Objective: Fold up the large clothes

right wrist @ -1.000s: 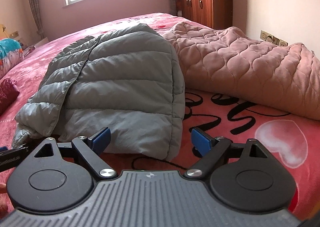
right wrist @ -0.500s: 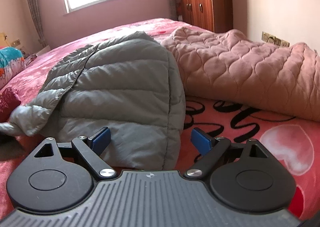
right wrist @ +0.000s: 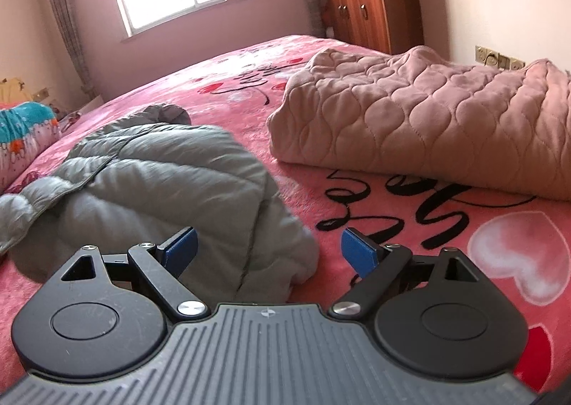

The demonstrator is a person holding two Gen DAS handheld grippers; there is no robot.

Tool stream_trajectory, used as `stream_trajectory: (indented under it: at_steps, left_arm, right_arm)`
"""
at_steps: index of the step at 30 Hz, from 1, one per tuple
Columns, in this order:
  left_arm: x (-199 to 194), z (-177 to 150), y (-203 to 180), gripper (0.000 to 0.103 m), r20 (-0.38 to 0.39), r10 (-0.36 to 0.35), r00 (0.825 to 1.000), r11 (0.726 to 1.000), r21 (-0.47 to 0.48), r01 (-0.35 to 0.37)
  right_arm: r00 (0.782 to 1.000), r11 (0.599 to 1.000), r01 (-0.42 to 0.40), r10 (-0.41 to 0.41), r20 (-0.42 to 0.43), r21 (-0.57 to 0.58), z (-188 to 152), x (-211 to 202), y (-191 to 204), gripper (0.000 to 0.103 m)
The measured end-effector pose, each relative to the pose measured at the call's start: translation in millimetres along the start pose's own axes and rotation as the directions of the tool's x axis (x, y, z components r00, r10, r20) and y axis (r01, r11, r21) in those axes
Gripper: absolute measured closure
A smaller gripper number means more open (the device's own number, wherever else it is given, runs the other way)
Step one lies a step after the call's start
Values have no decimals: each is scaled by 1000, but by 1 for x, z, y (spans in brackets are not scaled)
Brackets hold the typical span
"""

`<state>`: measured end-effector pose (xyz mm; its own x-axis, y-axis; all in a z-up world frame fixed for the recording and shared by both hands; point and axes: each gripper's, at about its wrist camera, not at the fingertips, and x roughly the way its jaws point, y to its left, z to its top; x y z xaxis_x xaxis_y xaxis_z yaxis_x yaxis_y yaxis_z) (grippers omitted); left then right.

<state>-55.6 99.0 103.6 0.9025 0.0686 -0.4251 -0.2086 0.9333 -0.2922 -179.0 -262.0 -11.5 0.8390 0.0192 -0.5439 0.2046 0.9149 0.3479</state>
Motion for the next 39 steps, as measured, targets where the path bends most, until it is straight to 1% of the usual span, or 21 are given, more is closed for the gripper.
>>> stream_trajectory:
  at_steps: [3,5,7,9,11,13,15,18,22,24,27,30,31,32,33,34,35,37,39]
  left_arm:
    - [-10,1,23,101,-27,54,998,999,-2,-54]
    - [-10,-2,38,101,-52,88,995,996,-3,-89]
    - [-13,-5,46,101,-72,102,992,995,-16,-103]
    - [-20,-9,50,101,-74,100,992,994,-31,-102]
    - [-25,-8,48,101,-66,80,995,996,-36,-83]
    - [-37,-6,43,101,-49,48,998,998,-41,-50]
    - [-48,0,39,101,-34,7,999,999,-44,-8]
    - [-69,8,30,101,0,-62,998,998,-26,62]
    - [-98,17,24,101,36,-147,988,989,-15,148]
    - [-113,22,23,101,60,-180,982,984,2,180]
    - [-127,25,27,101,67,-216,974,976,-5,217]
    - [-136,26,33,101,69,-236,969,971,-15,238]
    - [-138,26,37,101,68,-241,968,970,-19,243]
    - [-140,26,40,101,68,-242,968,970,-22,244]
    - [-141,26,43,101,67,-243,968,969,-26,245]
    - [-144,25,47,101,67,-245,967,968,-32,248]
    - [-146,24,50,101,68,-244,967,968,-37,247]
    - [-150,23,58,101,67,-245,967,967,-47,249]
    - [-152,22,65,101,66,-238,969,969,-54,242]
  right_arm:
    - [999,1000,-29,29,-15,9,-2,-2,2,0]
    - [998,999,-51,51,-25,-8,-5,-4,5,0]
    - [997,997,-67,65,-34,-39,-9,-4,11,0]
    - [996,992,-91,89,-26,-88,-12,-11,19,0]
    - [992,978,-128,126,-20,-166,-16,-18,33,0]
    - [983,953,-180,180,-24,-242,-24,-26,51,0]
    - [970,921,-240,241,-36,-306,-33,-34,69,0]
    - [955,864,-287,292,-52,-413,-44,-50,96,0]
    - [925,797,-365,369,-89,-481,-56,-67,126,0]
    - [900,754,-412,423,-100,-511,-62,-80,140,0]
    - [865,684,-472,479,-146,-556,-72,-92,161,0]
    - [813,618,-567,528,-247,-544,-80,-95,174,0]
    - [806,608,-580,525,-272,-543,-82,-94,178,0]
    - [798,602,-595,523,-299,-533,-81,-89,180,0]
    - [784,596,-616,532,-321,-515,-82,-89,182,0]
    - [775,597,-627,541,-326,-500,-82,-88,183,0]
    - [777,612,-626,544,-316,-484,-81,-93,183,0]
    - [792,663,-609,536,-291,-435,-73,-90,182,0]
    - [826,733,-563,510,-240,-382,-58,-79,179,0]
